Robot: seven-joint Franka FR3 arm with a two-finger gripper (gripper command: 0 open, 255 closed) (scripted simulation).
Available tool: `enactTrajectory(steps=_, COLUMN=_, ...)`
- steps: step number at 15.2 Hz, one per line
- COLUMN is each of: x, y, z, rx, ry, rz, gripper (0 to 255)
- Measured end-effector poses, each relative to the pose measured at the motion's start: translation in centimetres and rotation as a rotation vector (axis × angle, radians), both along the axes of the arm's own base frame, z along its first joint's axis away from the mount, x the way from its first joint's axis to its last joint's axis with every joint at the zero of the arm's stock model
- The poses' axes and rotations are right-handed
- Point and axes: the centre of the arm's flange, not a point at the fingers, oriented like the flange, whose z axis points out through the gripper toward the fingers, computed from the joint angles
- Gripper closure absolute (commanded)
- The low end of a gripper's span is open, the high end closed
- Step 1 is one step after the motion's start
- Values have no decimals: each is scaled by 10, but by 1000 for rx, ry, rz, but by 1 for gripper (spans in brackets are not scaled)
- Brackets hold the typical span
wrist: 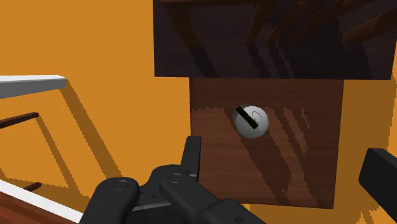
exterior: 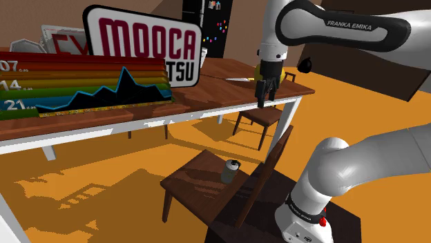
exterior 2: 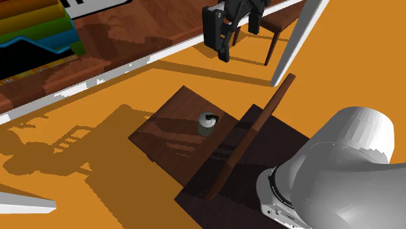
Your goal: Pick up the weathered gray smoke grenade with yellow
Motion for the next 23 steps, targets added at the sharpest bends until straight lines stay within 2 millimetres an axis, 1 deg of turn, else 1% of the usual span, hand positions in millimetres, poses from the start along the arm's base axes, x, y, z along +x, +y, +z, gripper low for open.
enactTrajectory(steps=1, x=0, y=0, z=0, rx=0, ry=0, rz=0, gripper=0)
enactTrajectory(steps=2, x=1, y=0, z=-7, rx=2, ry=-3, rz=1, gripper=0)
enactTrajectory(steps=4, x=2, y=-3, z=-27, rx=9, ry=-13, rz=3, gripper=0)
enactTrajectory(steps=5, x=5, y=0, z=-37, rx=13, ry=-19, rz=5, gripper=0)
enactTrajectory(steps=6, x=5, y=-2, z=-47, rx=17, ry=-26, rz=6, gripper=0)
enactTrajectory(steps=7, x=5, y=-4, z=-63, rx=22, ry=-31, rz=7, gripper=0)
enactTrajectory(steps=12, x=16, y=-11, z=-128, rx=44, ry=-65, rz=15, gripper=0)
enactTrajectory(steps=14, x=16, y=-7, z=-153, rx=53, ry=-80, rz=18, gripper=0)
enactTrajectory(steps=17, x=21, y=-12, z=-191, rx=67, ry=-100, rz=23, gripper=0)
enactTrajectory(steps=19, x=27, y=-8, z=-218, rx=76, ry=-113, rz=26, gripper=0)
enactTrajectory(steps=20, x=29, y=-11, z=-232, rx=80, ry=-119, rz=28, gripper=0)
enactTrajectory(steps=22, x=33, y=-8, z=-253, rx=90, ry=-134, rz=31, gripper=0)
enactTrajectory(steps=23, x=35, y=-5, z=-268, rx=95, ry=-139, rz=33, gripper=0)
